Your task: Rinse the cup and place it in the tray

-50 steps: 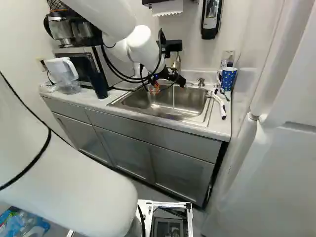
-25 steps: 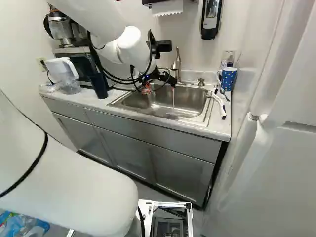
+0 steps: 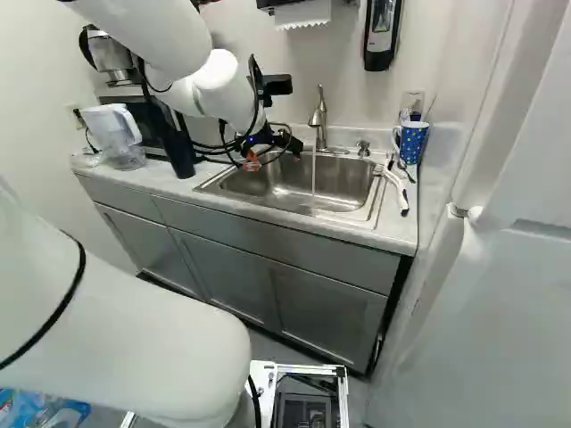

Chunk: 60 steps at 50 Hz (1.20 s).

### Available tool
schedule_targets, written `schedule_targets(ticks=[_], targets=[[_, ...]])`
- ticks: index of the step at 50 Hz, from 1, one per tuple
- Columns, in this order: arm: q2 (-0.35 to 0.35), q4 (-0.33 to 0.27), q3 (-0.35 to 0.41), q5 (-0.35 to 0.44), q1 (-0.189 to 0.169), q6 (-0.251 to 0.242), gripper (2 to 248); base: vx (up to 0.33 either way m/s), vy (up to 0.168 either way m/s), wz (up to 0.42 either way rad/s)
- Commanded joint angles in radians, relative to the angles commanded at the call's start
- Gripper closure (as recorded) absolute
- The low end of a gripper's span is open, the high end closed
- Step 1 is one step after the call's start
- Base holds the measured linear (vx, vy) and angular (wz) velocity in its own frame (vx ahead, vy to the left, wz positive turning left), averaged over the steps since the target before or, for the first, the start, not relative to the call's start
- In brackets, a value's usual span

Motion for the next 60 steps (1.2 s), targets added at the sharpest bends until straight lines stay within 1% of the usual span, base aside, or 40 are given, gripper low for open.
schedule_targets(ticks=[30,60], targets=[[0.006,0.000,0.005,0.000,0.113,0.000,3,0.000,0.000,0.000],[-0.009,0.000,-0.008,0.000,0.225,0.000,3,0.000,0.000,0.000]])
